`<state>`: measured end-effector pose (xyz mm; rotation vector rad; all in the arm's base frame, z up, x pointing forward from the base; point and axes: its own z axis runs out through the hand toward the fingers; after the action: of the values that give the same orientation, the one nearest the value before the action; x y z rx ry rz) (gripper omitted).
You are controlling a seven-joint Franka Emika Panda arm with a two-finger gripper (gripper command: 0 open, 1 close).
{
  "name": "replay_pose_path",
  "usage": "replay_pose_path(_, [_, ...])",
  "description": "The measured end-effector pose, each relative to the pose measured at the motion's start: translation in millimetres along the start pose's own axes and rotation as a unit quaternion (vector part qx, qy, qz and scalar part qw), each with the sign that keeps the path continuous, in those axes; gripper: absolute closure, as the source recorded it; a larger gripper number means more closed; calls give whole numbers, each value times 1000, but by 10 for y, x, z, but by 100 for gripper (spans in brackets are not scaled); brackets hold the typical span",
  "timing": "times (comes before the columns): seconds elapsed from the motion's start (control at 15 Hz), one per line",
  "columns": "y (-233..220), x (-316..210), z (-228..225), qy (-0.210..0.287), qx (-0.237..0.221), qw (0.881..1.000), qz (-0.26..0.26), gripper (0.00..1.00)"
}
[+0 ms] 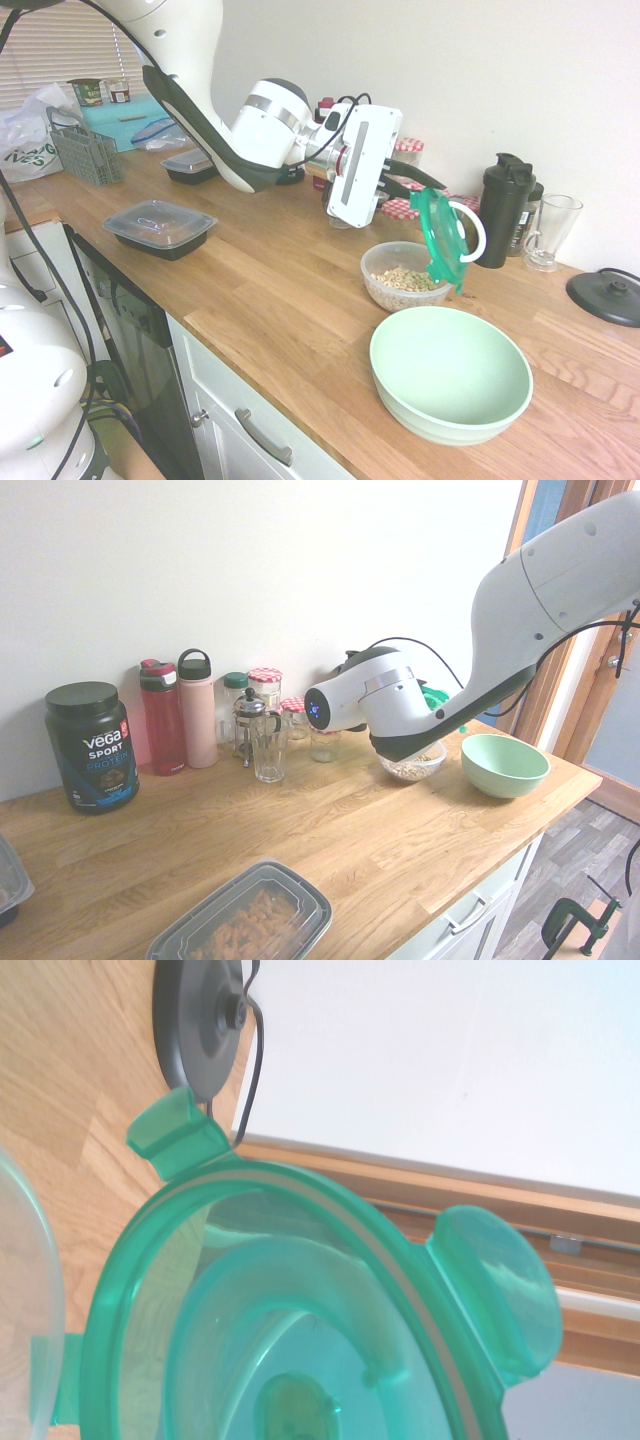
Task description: Cover the lid of food container
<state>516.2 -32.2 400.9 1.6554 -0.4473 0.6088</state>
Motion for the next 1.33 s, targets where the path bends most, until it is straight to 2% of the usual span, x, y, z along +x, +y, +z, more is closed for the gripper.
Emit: replay_pose_path(1.33, [-41,-84,-172,-15,-29,999,-10,100])
